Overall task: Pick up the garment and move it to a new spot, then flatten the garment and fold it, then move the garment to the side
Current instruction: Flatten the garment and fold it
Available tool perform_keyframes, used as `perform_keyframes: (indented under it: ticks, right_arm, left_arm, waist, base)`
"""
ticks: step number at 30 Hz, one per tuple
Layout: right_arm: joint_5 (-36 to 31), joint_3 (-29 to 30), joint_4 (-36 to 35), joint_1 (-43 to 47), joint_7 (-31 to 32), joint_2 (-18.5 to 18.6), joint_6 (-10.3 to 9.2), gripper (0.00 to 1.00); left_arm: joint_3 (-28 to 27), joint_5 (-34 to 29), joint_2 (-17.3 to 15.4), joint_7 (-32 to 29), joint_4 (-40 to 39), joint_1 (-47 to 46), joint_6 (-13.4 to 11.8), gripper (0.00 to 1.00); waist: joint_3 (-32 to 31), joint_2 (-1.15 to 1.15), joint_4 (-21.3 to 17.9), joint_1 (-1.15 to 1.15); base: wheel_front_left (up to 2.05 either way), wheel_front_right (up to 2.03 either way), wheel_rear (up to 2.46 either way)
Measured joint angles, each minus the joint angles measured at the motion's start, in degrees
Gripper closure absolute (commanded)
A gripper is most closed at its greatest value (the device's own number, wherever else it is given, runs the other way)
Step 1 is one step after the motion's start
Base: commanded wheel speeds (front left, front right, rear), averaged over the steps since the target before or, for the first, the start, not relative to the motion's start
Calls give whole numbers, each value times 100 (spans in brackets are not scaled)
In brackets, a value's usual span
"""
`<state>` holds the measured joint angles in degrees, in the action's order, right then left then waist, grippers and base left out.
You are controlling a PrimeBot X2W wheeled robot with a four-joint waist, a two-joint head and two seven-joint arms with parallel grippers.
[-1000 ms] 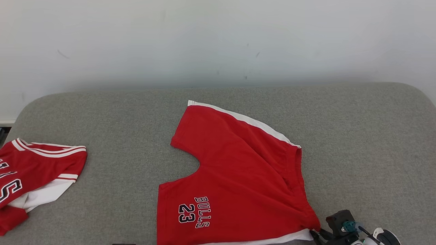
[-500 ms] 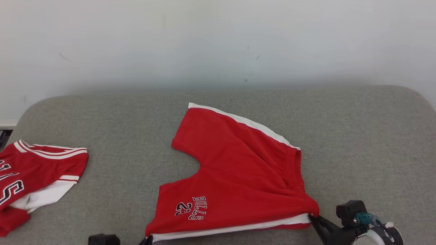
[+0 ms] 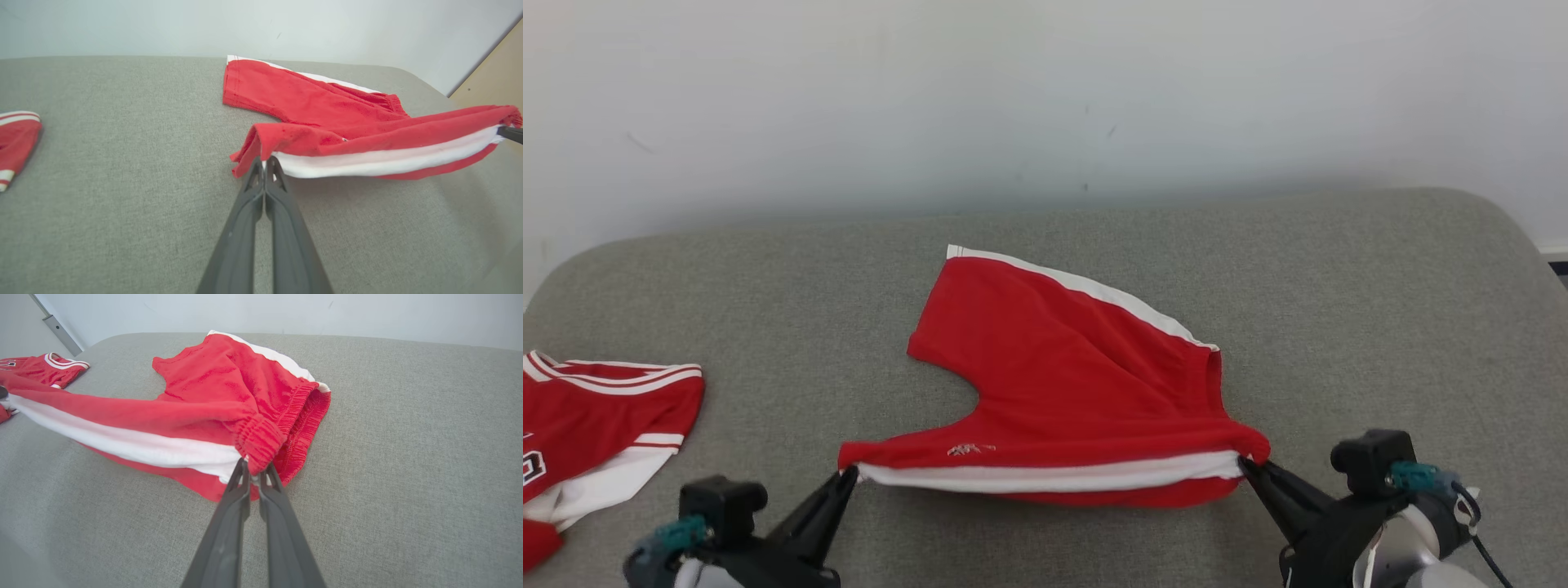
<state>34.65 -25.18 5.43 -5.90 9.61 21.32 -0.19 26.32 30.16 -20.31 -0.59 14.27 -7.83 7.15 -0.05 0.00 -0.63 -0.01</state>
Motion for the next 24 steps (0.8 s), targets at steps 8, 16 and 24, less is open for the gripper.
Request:
perform_keyframes:
  ticks: [8,16,24]
  right_arm:
    - [66,40,151,-992,325,-146,79,100]
    - [125,-5,686,-2304,648,-615,121,100]
    - [152,-54,1190,-3143,798,-1011,120,100]
  left_arm:
    - [136,589,-667,-483,-300,-1218,0,100]
    - [267,1163,-1206,-1009,-141,-2711,0,100]
    - [588,1727,-1521,-1484,191,-3599,0,100]
  waist:
    - [410,0,-170,1]
    - [1006,1,-359,2]
    - [1570,1,-555,3]
  base:
    - [0,0,0]
    - [0,0,0]
    - [0,0,0]
